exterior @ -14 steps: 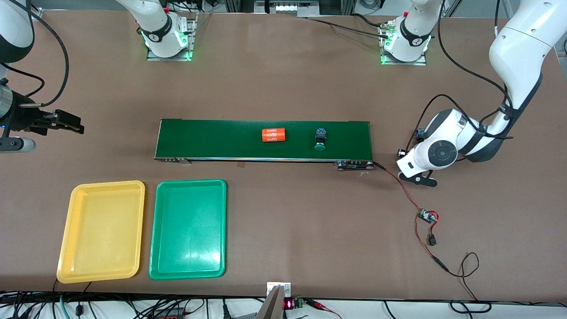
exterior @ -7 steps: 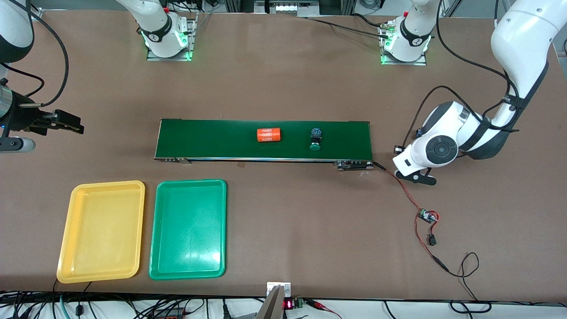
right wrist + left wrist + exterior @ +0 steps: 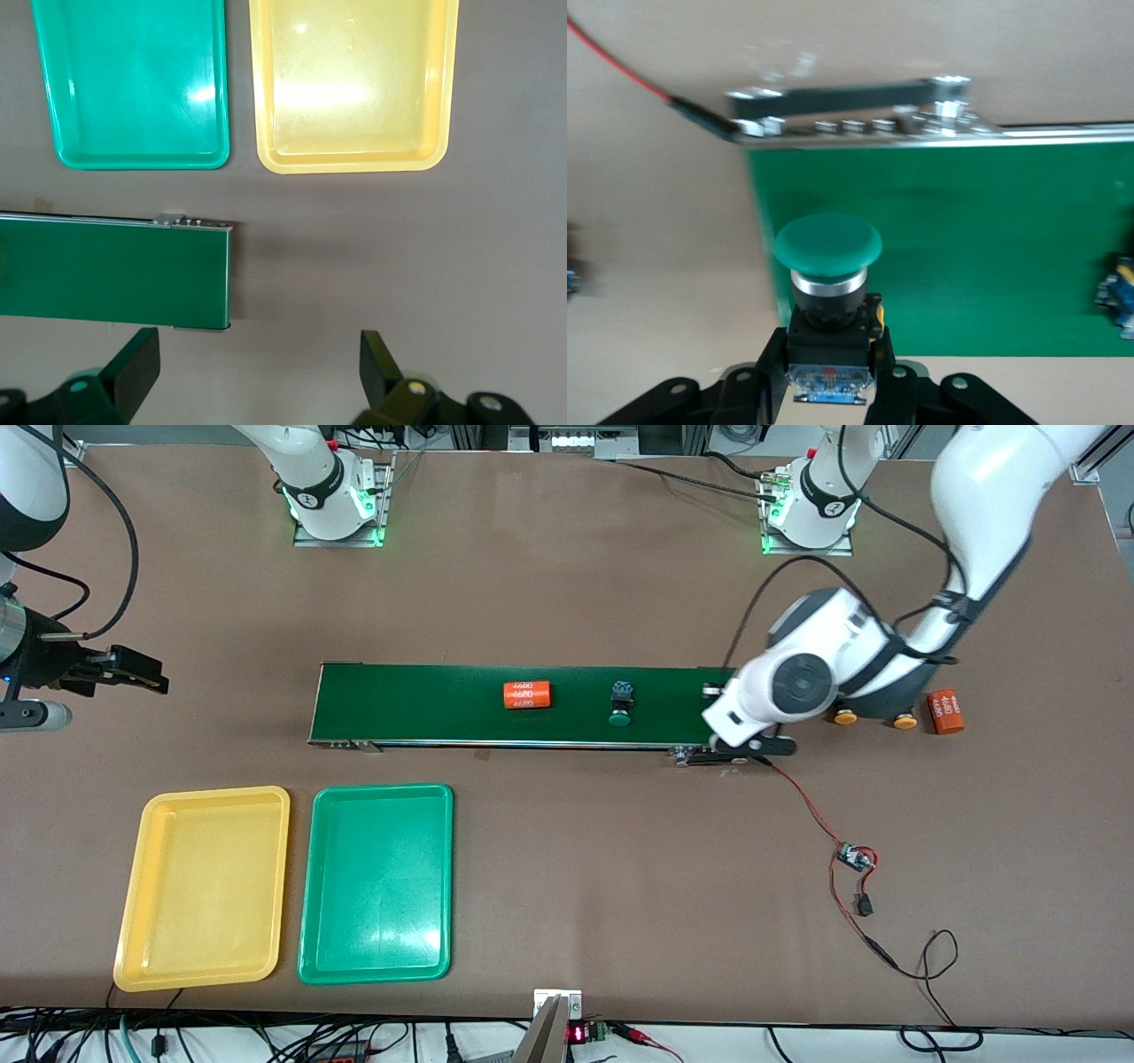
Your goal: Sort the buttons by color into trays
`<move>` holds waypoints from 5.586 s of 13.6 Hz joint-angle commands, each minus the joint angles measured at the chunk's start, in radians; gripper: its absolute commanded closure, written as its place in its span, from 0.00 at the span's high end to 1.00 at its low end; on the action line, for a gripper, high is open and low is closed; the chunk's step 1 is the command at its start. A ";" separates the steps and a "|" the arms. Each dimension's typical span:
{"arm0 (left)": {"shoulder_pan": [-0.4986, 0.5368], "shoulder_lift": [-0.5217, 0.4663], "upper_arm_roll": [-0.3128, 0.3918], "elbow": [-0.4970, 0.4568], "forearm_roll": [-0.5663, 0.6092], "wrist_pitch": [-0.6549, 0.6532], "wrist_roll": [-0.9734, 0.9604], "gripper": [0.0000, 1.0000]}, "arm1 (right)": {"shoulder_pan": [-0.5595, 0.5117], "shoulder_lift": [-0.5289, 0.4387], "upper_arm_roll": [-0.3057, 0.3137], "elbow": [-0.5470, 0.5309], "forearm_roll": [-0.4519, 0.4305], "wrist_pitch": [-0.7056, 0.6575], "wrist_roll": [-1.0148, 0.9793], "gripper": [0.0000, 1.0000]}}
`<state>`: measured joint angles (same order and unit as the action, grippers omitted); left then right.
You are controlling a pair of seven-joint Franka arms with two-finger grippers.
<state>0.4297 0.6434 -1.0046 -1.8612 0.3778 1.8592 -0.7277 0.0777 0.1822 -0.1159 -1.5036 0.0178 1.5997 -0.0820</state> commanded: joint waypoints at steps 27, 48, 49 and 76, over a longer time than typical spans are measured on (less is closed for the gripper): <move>-0.063 -0.391 0.706 -0.069 -0.082 -0.071 0.838 1.00 | 0.100 0.114 0.016 -0.001 0.014 0.171 0.011 1.00; -0.048 -0.330 0.995 -0.395 -0.077 0.619 0.993 0.25 | 0.163 0.083 0.035 -0.167 0.037 0.204 0.109 1.00; -0.046 -0.350 0.953 -0.366 -0.077 0.541 1.023 0.24 | 0.163 0.073 0.051 -0.193 0.037 0.216 0.116 1.00; -0.203 -0.279 0.271 -0.205 -0.186 0.499 1.364 1.00 | 0.468 0.201 0.242 -0.438 0.036 0.700 0.765 1.00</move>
<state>0.2209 0.4338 -0.7498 -2.0675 0.2237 2.3842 0.6165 0.5340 0.3636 0.1310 -1.9601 0.0453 2.2820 0.6711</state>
